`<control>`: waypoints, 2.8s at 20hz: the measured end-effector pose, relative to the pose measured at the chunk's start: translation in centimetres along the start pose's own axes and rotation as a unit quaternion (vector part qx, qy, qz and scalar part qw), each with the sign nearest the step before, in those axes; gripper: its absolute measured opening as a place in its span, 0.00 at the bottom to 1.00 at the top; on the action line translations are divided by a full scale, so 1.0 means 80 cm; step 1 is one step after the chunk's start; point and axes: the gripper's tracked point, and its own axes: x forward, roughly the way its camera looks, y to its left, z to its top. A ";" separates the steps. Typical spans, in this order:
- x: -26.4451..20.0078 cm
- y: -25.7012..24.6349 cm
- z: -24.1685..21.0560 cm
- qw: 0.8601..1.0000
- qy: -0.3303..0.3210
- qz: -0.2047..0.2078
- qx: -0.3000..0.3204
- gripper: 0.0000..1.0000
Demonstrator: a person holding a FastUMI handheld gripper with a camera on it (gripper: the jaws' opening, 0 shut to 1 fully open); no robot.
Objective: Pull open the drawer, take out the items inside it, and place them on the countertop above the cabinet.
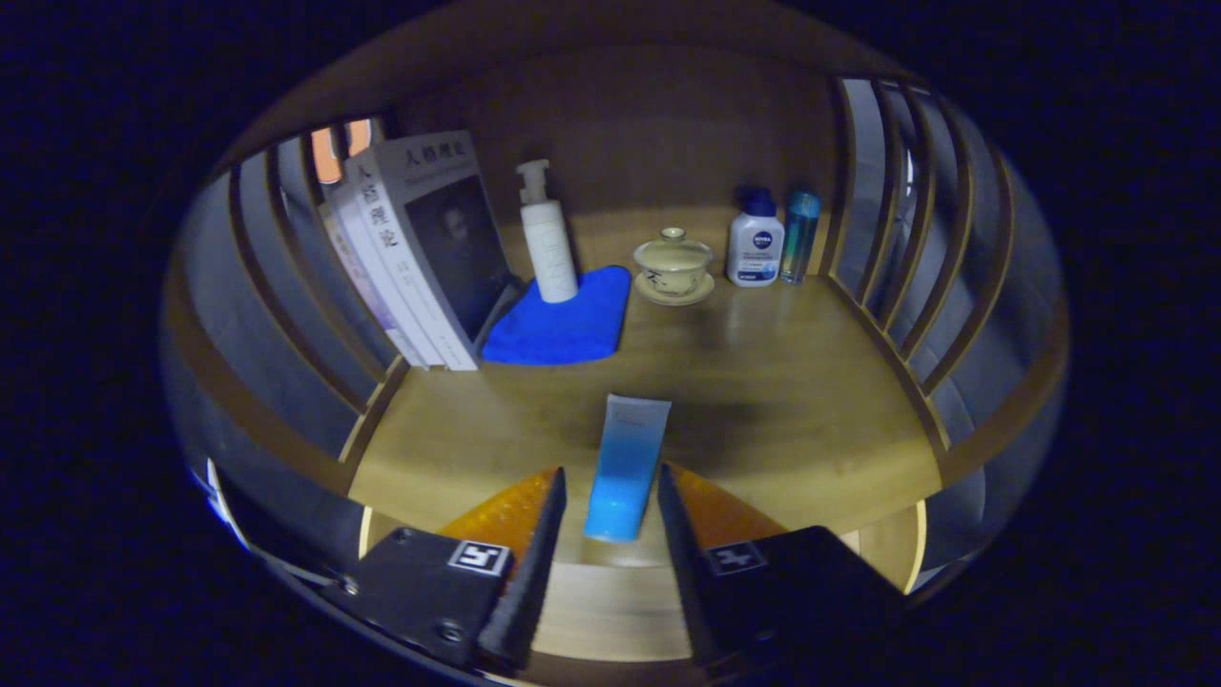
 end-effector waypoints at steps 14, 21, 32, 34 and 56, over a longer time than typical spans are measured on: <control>-0.155 0.018 -0.081 0.986 -0.152 0.048 -0.049 0.77; -0.205 0.017 -0.131 0.961 -0.264 0.038 -0.069 0.99; -0.164 0.021 -0.260 0.944 -0.318 0.036 -0.076 0.99; -0.162 0.022 -0.270 0.936 -0.340 0.044 -0.078 0.99; -0.067 -0.029 -0.329 0.944 -0.328 -0.028 -0.014 0.98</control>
